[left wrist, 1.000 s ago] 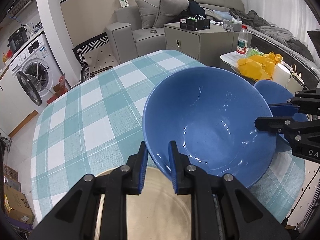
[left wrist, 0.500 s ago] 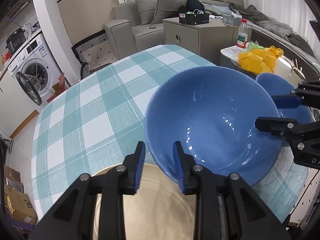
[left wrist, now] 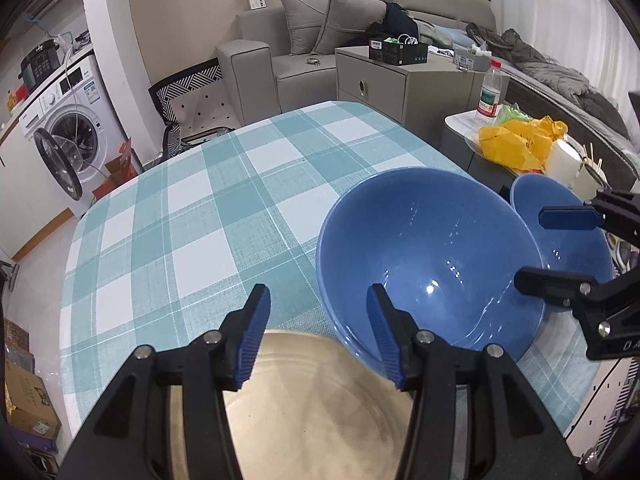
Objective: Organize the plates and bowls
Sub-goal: 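Lower the held blue bowls onto the tablecloth and open both tools, then move both tools back and toward the two blue bowls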
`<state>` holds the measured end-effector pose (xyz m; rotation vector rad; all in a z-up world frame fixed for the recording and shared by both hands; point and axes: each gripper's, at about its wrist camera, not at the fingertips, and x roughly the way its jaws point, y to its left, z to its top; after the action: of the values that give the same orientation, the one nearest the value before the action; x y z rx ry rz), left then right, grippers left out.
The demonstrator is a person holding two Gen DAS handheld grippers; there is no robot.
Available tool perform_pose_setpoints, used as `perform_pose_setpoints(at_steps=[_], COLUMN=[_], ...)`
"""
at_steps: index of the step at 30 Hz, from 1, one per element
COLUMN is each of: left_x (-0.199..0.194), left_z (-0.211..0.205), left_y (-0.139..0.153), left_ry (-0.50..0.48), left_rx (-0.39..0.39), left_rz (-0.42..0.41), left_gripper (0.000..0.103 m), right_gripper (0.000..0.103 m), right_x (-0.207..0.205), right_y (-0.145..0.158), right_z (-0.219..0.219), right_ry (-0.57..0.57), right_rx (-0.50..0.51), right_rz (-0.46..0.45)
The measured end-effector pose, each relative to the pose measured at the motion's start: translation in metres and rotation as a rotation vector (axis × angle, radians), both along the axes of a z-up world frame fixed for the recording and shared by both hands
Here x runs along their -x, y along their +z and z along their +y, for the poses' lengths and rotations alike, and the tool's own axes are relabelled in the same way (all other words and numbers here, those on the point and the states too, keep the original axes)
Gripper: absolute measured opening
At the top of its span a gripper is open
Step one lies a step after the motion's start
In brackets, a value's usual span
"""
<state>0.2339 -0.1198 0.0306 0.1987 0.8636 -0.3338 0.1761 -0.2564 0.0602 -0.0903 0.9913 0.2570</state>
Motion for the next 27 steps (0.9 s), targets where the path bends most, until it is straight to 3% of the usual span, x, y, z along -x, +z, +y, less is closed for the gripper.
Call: perform_pose_setpoints(at_steps=[1, 4, 6, 7, 8, 19, 27], left_x=[-0.001, -0.002, -0.002, -0.002, -0.002, -0.006, -0.005], left_z=[0.001, 0.000, -0.001, -0.001, 0.000, 0.000, -0.018], left_y=[0.001, 0.001, 0.003, 0.005, 0.007, 0.033, 0.040], left_ry=[0.000, 0.003, 0.004, 0.007, 0.010, -0.014, -0.058], left_rx=[0.010, 0.018, 0.021, 0.031, 0.044, 0.179, 0.158], left_rz=[0.006, 0.014, 0.012, 0.008, 0.003, -0.014, -0.019], left_gripper=[0.053, 0.062, 0.076, 0.088, 0.091, 0.103, 0.103], right_gripper=[0.085, 0.088, 0.094, 0.097, 0.097, 0.102, 0.102], right_x=[0.000, 0.000, 0.001, 0.003, 0.004, 0.028, 0.052], right_y=[0.000, 0.003, 0.005, 0.006, 0.008, 0.039, 0.052], right_z=[-0.001, -0.001, -0.001, -0.001, -0.002, -0.036, -0.066], right_ry=[-0.006, 0.006, 0.011, 0.007, -0.003, -0.128, -0.229], right_rx=[-0.008, -0.045, -0.054, -0.049, -0.038, -0.060, -0.075], right_rz=[0.002, 0.002, -0.006, -0.015, -0.027, -0.124, -0.155])
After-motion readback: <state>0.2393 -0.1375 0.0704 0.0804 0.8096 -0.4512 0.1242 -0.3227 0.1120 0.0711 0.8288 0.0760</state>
